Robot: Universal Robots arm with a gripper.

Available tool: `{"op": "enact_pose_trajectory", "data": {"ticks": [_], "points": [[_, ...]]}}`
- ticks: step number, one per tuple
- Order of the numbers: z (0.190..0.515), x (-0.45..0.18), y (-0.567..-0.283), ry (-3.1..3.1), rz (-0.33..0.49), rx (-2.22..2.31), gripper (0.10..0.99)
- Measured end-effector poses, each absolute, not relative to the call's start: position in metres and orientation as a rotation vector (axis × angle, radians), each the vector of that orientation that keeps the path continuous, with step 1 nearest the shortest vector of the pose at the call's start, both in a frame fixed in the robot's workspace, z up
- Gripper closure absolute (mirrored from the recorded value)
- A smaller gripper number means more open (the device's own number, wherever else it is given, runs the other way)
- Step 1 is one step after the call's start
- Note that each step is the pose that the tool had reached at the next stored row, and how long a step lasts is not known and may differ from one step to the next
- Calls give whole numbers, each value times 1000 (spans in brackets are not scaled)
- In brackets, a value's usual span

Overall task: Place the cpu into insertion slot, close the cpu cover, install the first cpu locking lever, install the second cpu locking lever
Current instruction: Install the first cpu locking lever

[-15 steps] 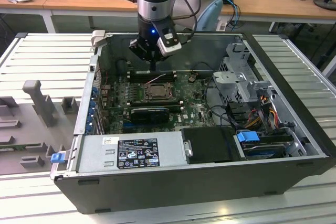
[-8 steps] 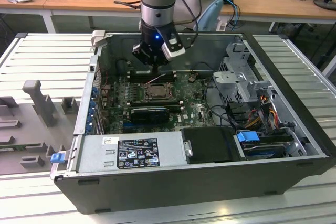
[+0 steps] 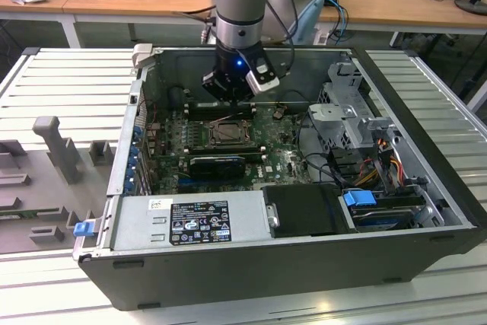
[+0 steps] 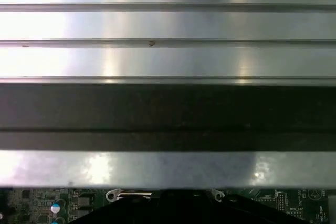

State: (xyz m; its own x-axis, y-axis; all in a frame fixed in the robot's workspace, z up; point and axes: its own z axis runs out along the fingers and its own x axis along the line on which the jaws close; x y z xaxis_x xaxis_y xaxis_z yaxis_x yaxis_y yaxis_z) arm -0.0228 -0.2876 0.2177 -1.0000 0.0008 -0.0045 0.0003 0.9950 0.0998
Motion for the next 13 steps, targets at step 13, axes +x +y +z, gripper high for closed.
{"op": "enact_pose_trajectory", "data": {"ticks": [13], "points": [[205, -18, -287, 3134, 122, -13, 980]]}}
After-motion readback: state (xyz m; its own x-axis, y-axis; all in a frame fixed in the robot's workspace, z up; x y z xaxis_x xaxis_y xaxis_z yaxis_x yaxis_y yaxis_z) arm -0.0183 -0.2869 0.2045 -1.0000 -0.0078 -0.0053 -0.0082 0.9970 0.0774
